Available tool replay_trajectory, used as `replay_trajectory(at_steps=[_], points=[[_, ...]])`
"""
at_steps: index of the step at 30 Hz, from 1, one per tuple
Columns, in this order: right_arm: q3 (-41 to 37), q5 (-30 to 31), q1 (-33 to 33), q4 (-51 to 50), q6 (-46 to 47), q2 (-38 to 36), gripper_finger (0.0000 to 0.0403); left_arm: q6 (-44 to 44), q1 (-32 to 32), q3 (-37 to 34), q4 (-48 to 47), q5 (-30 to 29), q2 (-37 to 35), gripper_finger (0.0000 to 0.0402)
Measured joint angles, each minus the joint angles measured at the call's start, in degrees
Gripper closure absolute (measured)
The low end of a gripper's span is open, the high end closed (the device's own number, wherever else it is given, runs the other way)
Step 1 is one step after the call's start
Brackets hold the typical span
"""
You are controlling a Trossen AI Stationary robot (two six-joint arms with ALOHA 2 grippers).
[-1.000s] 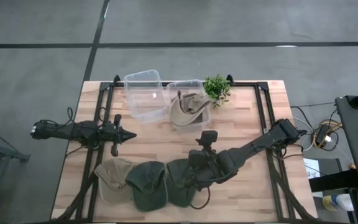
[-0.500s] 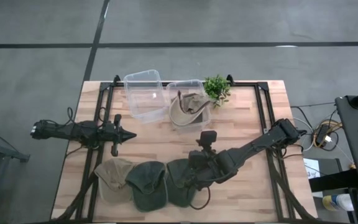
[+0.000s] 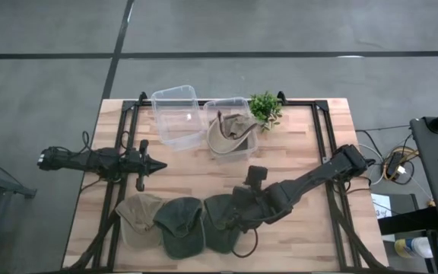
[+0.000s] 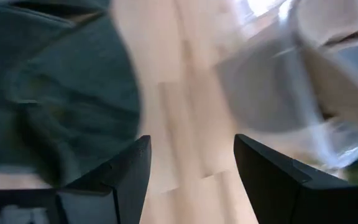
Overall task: Pick & Place hat
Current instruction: Put the right black cap into the left transparent bin
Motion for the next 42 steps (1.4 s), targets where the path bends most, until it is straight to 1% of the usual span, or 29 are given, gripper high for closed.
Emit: replay_trajectory(at_steps=[6, 12, 15, 20, 23, 28, 32, 36, 42], points=[[0.0, -7.6, 0.9, 2.4, 12.3, -1.3, 0.0179, 0.0, 0.0, 0.0, 0.0, 0.0, 0.0, 0.0402], [-0.2, -14.1, 2.2, 7.0, 29.5, -1.1, 0.0179, 0.0, 0.0, 0.0, 0.0, 0.0, 0.0, 0.0402], [-0.5, -17.6, 2.9, 7.2, 37.2, 0.0, 0.0179, 0.0, 0.0, 0.0, 0.0, 0.0, 0.0, 0.0402], [-0.8, -21.0, 4.2, 8.2, 49.0, 1.9, 0.0179, 0.0, 0.0, 0.0, 0.0, 0.0, 0.0, 0.0402], [-1.1, -21.8, 5.5, 11.8, 54.5, 3.4, 0.0179, 0.0, 0.0, 0.0, 0.0, 0.0, 0.0, 0.0402], [-1.2, -21.8, 7.4, 19.2, 61.8, 6.9, 0.0179, 0.0, 0.0, 0.0, 0.0, 0.0, 0.0, 0.0402], [-1.3, -21.7, 7.7, 22.0, 65.6, 10.7, 0.0179, 0.0, 0.0, 0.0, 0.0, 0.0, 0.0, 0.0402], [-1.3, -21.7, 7.6, 25.3, 66.8, 13.3, 0.0179, 0.0, 0.0, 0.0, 0.0, 0.0, 0.0, 0.0402], [-1.4, -21.8, 6.6, 26.4, 67.8, 16.5, 0.0179, 0.0, 0.0, 0.0, 0.0, 0.0, 0.0, 0.0402]])
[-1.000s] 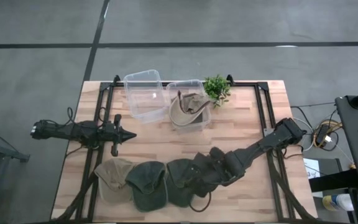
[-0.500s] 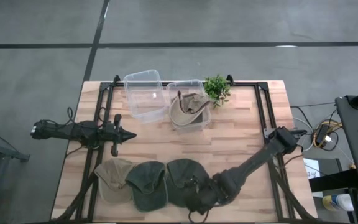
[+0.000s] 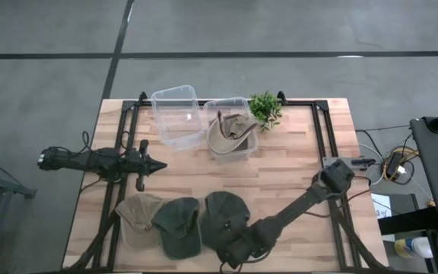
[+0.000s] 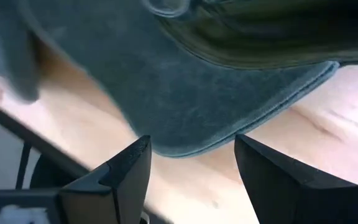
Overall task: Pick & Place hat
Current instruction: Put the right black cap into the left transparent bin
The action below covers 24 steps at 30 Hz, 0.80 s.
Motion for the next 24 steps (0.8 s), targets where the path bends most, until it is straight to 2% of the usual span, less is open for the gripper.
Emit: replay_trajectory(at_steps=[4, 7, 9, 14, 18, 24], points=[[0.0, 0.3, -1.3, 1.1, -2.7, 1.3, 0.0186, 0.0, 0.0, 0.0, 0.0, 0.0, 0.0, 0.0402], [0.0, 0.2, -2.2, 1.3, -5.5, 1.8, 0.0216, 0.0, 0.0, 0.0, 0.0, 0.0, 0.0, 0.0402], [0.0, 0.2, -2.6, 1.1, -7.7, 1.8, 0.0252, 0.0, 0.0, 0.0, 0.0, 0.0, 0.0, 0.0402], [0.0, 0.0, -3.3, 0.5, -13.8, 1.8, 0.0374, 0.0, 0.0, 0.0, 0.0, 0.0, 0.0, 0.0402], [0.0, -0.3, -3.8, -3.1, -16.7, 1.2, 0.0392, 0.0, 0.0, 0.0, 0.0, 0.0, 0.0, 0.0402], [0.0, -0.1, -3.9, -9.2, -18.1, -2.0, 0.0394, 0.0, 0.0, 0.0, 0.0, 0.0, 0.0, 0.0402]])
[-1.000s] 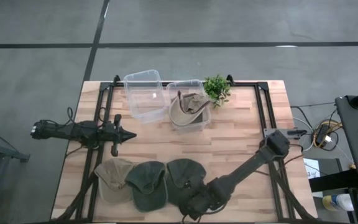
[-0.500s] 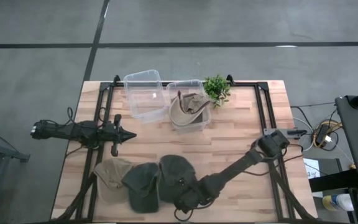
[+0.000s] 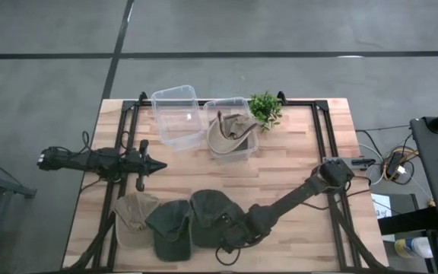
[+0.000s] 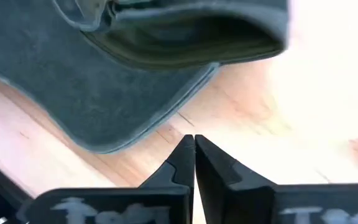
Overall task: Pick & Place hat
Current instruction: Put the right black cap into the left transparent bin
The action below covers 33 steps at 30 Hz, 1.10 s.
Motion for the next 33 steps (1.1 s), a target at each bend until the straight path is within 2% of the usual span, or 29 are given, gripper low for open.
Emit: replay_trajectory(at_steps=[5, 9, 13, 18, 21, 27, 33], points=[[-0.1, 0.1, 0.5, -0.8, 1.6, -1.9, 0.0394, 0.0, 0.0, 0.0, 0.0, 0.0, 0.0, 0.0402], [-1.8, -4.4, 0.5, 0.8, 1.0, -1.8, 0.0381, 0.0, 0.0, 0.0, 0.0, 0.0, 0.0, 0.0402], [-4.5, -7.3, -0.4, 4.8, 0.1, -1.4, 0.0333, 0.0, 0.0, 0.0, 0.0, 0.0, 0.0, 0.0402], [-6.2, -7.3, -1.0, 9.9, 0.3, -1.4, 0.0255, 0.0, 0.0, 0.0, 0.0, 0.0, 0.0, 0.0402], [-6.5, -6.8, -0.9, 12.6, 0.4, -1.4, 0.0227, 0.0, 0.0, 0.0, 0.0, 0.0, 0.0, 0.0402], [-8.1, -4.7, -1.3, 16.9, 1.7, -1.5, 0.0217, 0.0, 0.0, 0.0, 0.0, 0.0, 0.0, 0.0402], [-11.9, -3.9, -1.4, 19.6, 5.8, -1.4, 0.0230, 0.0, 0.0, 0.0, 0.0, 0.0, 0.0, 0.0402]])
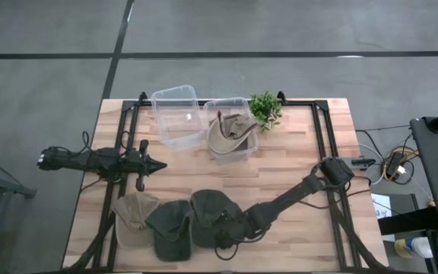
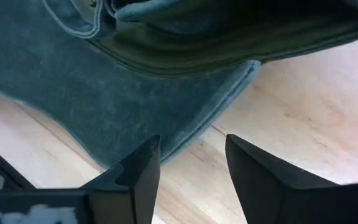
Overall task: Pick & Place hat
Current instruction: Put the right black cap into the left transparent bin
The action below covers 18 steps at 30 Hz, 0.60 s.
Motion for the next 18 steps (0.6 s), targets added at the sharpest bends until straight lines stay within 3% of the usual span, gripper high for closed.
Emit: replay_trajectory(at_steps=[6, 10, 16, 18], points=[[-5.1, 0.8, -0.1, 12.6, -0.7, 0.0, 0.0256, 0.0, 0.0, 0.0, 0.0, 0.0, 0.0, 0.0402], [-5.9, 2.8, -0.3, 15.1, -3.7, 0.0, 0.0280, 0.0, 0.0, 0.0, 0.0, 0.0, 0.0, 0.0402], [-6.0, 5.6, -0.4, 15.6, -4.9, -0.2, 0.0371, 0.0, 0.0, 0.0, 0.0, 0.0, 0.0, 0.0402], [-6.0, 5.8, -0.6, 15.7, -6.2, -0.3, 0.0383, 0.0, 0.0, 0.0, 0.0, 0.0, 0.0, 0.0402]])
